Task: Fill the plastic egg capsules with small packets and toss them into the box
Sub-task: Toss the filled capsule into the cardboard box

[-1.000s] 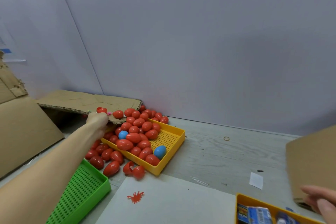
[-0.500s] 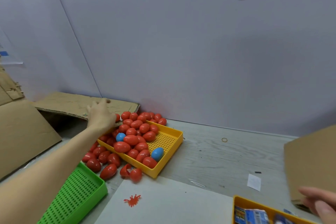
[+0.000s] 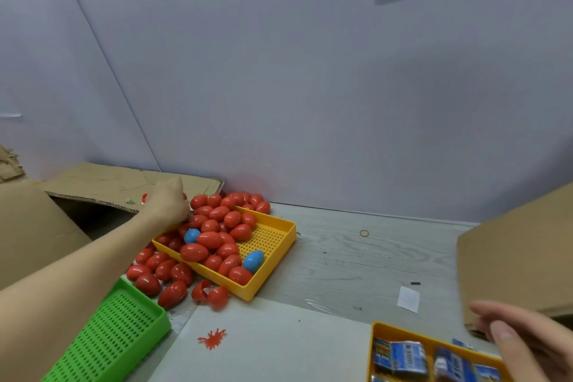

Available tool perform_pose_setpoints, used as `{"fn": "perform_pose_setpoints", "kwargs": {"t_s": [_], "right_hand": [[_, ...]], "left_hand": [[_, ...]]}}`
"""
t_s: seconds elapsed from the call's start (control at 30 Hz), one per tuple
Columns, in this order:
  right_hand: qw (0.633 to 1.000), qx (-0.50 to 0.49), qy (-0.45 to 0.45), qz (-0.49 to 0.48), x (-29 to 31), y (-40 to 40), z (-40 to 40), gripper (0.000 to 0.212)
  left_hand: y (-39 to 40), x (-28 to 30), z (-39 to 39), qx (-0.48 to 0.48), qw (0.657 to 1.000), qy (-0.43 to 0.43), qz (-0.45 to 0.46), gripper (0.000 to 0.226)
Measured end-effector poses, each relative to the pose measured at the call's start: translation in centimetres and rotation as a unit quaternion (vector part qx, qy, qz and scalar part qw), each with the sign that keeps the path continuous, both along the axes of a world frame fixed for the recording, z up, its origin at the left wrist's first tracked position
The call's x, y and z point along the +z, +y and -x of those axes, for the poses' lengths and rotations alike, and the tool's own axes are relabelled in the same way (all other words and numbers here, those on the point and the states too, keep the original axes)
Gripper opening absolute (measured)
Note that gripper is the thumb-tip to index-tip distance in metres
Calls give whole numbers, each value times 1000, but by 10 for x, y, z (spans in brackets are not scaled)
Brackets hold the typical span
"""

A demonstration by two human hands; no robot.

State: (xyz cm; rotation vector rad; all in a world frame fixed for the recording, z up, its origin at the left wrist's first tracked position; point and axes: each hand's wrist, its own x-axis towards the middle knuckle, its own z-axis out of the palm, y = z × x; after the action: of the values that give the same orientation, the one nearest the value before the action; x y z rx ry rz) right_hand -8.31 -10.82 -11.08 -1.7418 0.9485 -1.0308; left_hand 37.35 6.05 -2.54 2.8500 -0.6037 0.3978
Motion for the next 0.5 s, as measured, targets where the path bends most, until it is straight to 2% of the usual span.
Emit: {"fn": "perform_pose_setpoints", "kwargs": {"t_s": [0.07, 0.1, 0.17, 0.23, 0.37, 0.5], "right_hand": [[999, 7, 21, 34, 9, 4, 4, 27], [999, 1, 28, 44, 14, 6, 3, 33], [998, 1, 53, 40, 25, 10, 7, 39], [996, 22, 85, 18, 35, 12, 12, 36], [985, 107, 133, 5, 49, 11, 23, 27], [972, 154, 178, 3, 51, 8, 27, 14]], "left_hand": [[2, 7, 18, -22, 999, -44, 16, 14], [1, 10, 29, -33, 997, -57, 26, 16], [-7, 19, 62, -67, 995, -53, 59, 24], [-21, 28, 103, -123, 987, -35, 100, 29], [-52, 42, 200, -221, 954, 32, 200, 22], [-85, 39, 287, -278, 891, 148, 327, 17]]}}
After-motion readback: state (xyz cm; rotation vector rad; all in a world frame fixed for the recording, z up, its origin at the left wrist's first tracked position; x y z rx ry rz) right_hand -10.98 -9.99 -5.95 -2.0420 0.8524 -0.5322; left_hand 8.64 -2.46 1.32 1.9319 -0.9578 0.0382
